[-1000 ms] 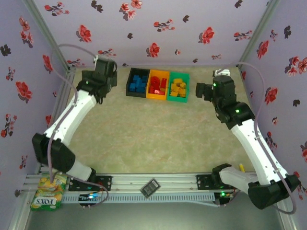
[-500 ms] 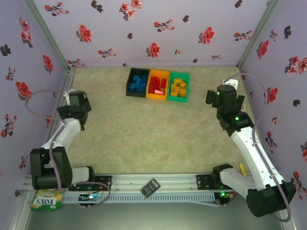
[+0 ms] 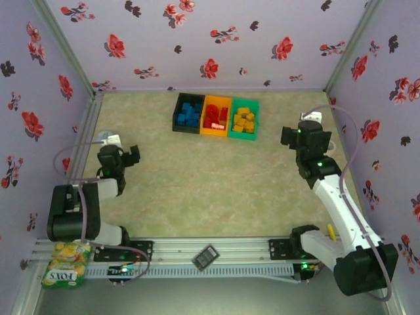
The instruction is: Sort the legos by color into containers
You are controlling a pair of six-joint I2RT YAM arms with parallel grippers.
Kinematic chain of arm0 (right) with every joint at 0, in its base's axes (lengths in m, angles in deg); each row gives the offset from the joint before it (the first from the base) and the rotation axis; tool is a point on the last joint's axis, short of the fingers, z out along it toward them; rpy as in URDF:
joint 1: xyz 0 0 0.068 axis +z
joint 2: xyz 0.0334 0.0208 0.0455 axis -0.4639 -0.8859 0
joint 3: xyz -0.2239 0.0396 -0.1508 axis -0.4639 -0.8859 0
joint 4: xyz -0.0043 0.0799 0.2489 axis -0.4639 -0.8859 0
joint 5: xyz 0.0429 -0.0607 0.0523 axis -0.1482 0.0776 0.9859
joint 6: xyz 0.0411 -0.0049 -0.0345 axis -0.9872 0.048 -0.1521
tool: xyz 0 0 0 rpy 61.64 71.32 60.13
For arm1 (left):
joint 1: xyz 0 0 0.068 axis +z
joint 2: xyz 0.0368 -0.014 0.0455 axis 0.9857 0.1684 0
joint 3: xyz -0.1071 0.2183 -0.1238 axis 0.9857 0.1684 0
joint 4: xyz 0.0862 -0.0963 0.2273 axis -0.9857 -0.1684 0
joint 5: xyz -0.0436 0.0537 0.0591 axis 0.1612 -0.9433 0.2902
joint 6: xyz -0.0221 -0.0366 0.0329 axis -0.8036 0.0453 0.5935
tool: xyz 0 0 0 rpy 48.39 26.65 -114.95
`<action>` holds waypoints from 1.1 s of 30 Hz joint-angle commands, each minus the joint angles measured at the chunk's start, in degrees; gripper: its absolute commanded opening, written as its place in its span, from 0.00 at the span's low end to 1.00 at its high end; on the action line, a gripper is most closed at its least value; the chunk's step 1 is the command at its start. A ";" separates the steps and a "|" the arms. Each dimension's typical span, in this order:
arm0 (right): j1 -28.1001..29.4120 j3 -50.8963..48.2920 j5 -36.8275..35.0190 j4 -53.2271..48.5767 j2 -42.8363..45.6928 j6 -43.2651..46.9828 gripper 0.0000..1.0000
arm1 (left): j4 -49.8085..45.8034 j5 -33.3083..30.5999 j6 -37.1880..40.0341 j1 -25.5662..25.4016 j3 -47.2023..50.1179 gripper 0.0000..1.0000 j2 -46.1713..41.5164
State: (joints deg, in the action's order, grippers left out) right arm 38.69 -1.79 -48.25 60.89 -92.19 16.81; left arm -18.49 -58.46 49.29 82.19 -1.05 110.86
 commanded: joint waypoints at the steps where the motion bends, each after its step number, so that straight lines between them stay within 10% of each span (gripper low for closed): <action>1: -1.13 -3.33 2.05 7.94 1.55 2.93 0.99 | 8.85 6.27 2.81 0.61 0.26 1.00 2.46; 4: -2.50 -7.88 3.24 14.56 2.43 3.65 0.99 | 21.58 6.14 1.83 1.36 5.53 1.00 5.55; 33: -11.31 -30.21 19.84 68.79 -27.68 -0.84 0.99 | 15.58 6.00 1.89 1.36 2.70 1.00 5.28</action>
State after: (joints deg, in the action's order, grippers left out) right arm 27.89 -30.90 -30.46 119.37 -116.01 17.00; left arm -4.46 -52.91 49.84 83.22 2.69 115.95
